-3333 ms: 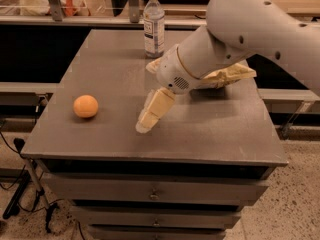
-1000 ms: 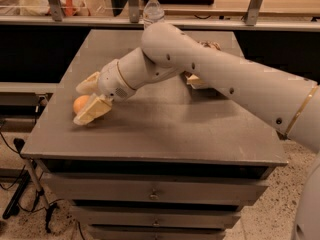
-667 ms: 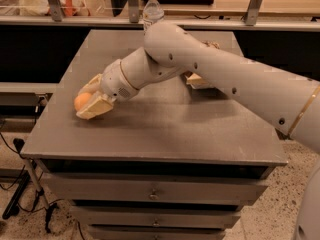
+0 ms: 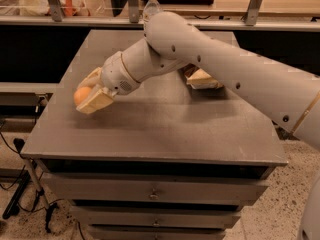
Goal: Pick orange
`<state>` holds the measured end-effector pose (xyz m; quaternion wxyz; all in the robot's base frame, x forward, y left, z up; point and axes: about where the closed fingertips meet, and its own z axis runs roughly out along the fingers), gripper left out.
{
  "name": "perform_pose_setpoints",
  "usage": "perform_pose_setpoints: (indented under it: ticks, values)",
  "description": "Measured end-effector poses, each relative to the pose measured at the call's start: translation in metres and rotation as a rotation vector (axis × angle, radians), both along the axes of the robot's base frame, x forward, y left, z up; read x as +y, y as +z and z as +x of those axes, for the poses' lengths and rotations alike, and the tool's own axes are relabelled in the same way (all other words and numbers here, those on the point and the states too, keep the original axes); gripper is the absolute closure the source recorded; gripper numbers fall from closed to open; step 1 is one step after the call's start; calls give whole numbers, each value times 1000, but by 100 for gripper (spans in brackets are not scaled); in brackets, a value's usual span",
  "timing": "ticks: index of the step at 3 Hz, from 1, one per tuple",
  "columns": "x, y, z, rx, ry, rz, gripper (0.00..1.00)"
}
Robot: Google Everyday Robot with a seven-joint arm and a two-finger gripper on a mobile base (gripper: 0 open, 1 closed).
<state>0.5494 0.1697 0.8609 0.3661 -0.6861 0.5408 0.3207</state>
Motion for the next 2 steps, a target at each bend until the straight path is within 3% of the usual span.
perform_pose_setpoints:
  ticks: [2]
  values:
    - [11, 56, -1, -76, 72, 64, 100]
